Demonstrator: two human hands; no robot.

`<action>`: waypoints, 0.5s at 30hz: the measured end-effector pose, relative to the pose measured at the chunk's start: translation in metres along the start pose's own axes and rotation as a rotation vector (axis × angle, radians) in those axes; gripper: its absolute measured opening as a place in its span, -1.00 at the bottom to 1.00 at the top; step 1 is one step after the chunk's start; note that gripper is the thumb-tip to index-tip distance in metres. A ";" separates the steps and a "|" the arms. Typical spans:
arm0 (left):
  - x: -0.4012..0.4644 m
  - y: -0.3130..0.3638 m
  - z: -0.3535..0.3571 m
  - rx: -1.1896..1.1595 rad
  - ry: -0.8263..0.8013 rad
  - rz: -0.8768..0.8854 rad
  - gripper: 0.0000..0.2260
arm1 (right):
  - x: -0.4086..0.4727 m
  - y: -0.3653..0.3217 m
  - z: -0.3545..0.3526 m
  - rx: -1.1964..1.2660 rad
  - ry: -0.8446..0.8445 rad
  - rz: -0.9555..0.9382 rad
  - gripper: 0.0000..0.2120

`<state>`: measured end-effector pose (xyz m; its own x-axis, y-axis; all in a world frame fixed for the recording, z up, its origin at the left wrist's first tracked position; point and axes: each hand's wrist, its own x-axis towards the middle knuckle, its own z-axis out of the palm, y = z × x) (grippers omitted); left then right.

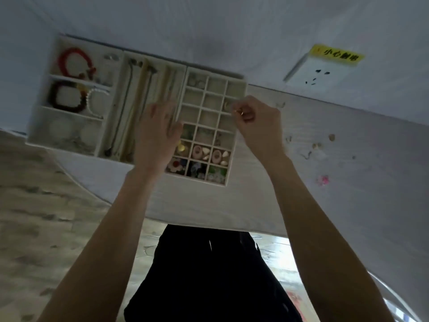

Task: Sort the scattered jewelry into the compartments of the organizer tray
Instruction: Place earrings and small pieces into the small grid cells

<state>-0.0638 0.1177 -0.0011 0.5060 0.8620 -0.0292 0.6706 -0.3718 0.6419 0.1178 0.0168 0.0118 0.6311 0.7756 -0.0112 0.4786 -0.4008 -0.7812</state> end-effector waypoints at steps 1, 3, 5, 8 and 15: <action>0.005 -0.005 -0.003 -0.024 -0.026 -0.024 -0.67 | 0.006 -0.006 0.009 -0.047 -0.016 -0.033 -0.86; 0.012 -0.013 -0.007 -0.069 -0.084 -0.010 -0.67 | 0.016 -0.018 0.030 -0.119 -0.044 -0.080 -0.82; 0.015 -0.015 -0.008 -0.087 -0.123 0.016 -0.67 | 0.024 -0.025 0.047 -0.181 -0.010 -0.133 -0.87; 0.023 -0.020 -0.007 -0.087 -0.127 0.047 -0.70 | 0.037 -0.031 0.072 -0.231 0.053 -0.189 -0.93; 0.030 -0.027 -0.008 -0.105 -0.158 0.080 -0.73 | 0.041 -0.029 0.090 -0.323 0.084 -0.187 -0.90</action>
<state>-0.0716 0.1562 -0.0132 0.6398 0.7632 -0.0898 0.5690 -0.3919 0.7229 0.0744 0.1041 -0.0221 0.5558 0.8127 0.1748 0.7497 -0.3991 -0.5278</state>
